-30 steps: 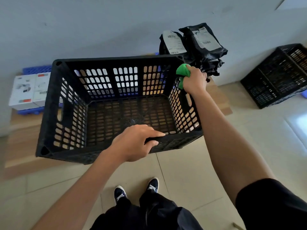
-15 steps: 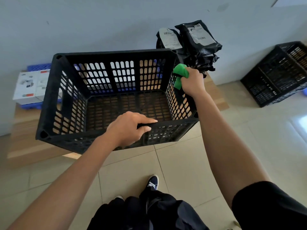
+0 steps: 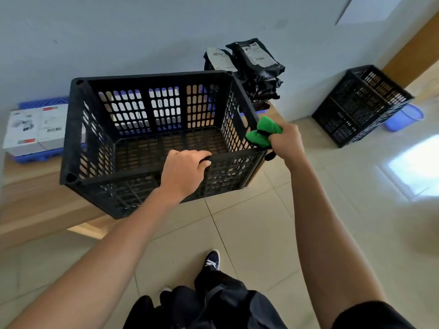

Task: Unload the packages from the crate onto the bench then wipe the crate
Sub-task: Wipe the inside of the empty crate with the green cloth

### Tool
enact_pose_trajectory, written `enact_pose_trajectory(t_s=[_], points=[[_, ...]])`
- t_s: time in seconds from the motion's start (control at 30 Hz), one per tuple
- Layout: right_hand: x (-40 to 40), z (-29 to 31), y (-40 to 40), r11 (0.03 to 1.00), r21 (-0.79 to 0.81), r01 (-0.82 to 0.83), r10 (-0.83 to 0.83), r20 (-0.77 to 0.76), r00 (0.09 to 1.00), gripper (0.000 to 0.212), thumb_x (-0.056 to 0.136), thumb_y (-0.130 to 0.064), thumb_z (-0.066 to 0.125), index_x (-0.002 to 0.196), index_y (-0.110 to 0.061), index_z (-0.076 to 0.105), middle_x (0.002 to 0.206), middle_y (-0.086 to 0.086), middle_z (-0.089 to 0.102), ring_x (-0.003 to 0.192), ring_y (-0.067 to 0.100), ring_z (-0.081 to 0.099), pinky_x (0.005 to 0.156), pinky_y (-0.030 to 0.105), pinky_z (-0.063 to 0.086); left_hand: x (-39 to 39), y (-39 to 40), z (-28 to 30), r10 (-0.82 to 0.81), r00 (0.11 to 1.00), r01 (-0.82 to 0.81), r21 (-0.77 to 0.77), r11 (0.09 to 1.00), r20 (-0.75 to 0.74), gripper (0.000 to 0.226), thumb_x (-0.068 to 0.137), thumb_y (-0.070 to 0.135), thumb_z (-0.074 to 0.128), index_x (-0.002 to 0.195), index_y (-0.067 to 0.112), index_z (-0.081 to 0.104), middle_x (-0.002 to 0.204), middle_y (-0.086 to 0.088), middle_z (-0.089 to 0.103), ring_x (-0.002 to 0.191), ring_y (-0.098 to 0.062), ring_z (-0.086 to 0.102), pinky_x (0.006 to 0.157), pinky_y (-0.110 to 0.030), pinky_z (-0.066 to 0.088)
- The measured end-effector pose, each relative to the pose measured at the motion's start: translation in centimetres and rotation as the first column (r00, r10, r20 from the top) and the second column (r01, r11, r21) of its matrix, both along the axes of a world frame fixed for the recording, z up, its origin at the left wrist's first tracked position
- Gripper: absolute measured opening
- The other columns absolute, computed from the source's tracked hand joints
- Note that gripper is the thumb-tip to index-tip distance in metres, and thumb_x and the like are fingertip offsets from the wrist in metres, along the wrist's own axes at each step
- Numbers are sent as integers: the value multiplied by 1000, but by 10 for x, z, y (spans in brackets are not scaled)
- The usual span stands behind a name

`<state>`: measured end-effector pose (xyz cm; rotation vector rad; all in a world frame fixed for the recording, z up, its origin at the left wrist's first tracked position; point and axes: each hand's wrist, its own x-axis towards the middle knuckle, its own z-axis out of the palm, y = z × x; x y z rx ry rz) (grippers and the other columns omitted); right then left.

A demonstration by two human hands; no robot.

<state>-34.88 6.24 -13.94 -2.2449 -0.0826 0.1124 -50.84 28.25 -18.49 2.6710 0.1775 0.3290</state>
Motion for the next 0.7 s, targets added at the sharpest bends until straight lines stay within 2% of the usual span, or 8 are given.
enact_pose_trajectory(t_s=[0.07,0.13,0.2,0.27,0.33,0.47,0.57,0.7], points=[[-14,3,-9,998,62,11,-14,44,999,44,75,5,50,70,-36,64,67,-10,61,65,18,62,50,23,52,-5,4,0,26,1000,-26,31,999,9,33,103,39,56,128,24,69,118,4,74,111,-18,66,103,-45,41],[-27,0,-12,997,32,-68,67,29,997,55,75,6,49,79,-44,71,79,-5,68,74,28,69,64,41,61,-13,17,2,49,999,-50,81,996,13,37,101,47,55,127,25,70,117,5,74,111,-19,64,103,-45,36],[-39,-9,-7,977,-109,-183,190,61,980,67,76,5,49,110,-49,72,104,-2,71,102,27,64,89,49,53,-25,37,5,60,998,-63,126,990,25,40,99,52,56,122,24,72,112,4,75,107,-20,65,102,-46,34],[-49,-19,2,961,-186,-206,236,155,959,68,76,5,50,129,-34,66,120,-6,64,116,13,46,102,45,37,-41,57,7,70,997,-75,146,986,41,39,96,53,59,116,22,74,108,3,76,103,-22,66,101,-47,34],[-61,-29,14,957,-139,-253,282,261,923,61,75,8,53,125,-23,69,115,-8,64,107,1,39,101,49,40,-58,73,6,86,995,-95,162,982,57,35,95,49,63,111,20,76,104,1,77,101,-23,66,99,-48,36],[-89,-45,47,939,-135,-315,342,290,894,60,80,10,58,133,-19,64,133,-4,63,122,22,43,107,51,39,-90,98,1,164,979,-184,169,968,124,28,90,40,74,105,16,78,103,-3,75,102,-28,61,93,-49,38],[-114,-53,77,916,-130,-380,400,374,837,61,80,11,59,135,-14,62,137,0,61,121,21,43,107,47,37,-110,115,-2,253,950,-283,165,945,184,29,86,39,79,102,15,79,102,-4,71,105,-31,57,91,-49,36],[-144,-56,116,876,-181,-446,476,461,748,59,78,14,62,133,-7,63,136,4,62,119,31,49,103,48,38,-131,129,-9,332,907,-368,105,924,260,31,83,38,81,100,12,80,100,-5,68,102,-33,54,86,-53,43]])
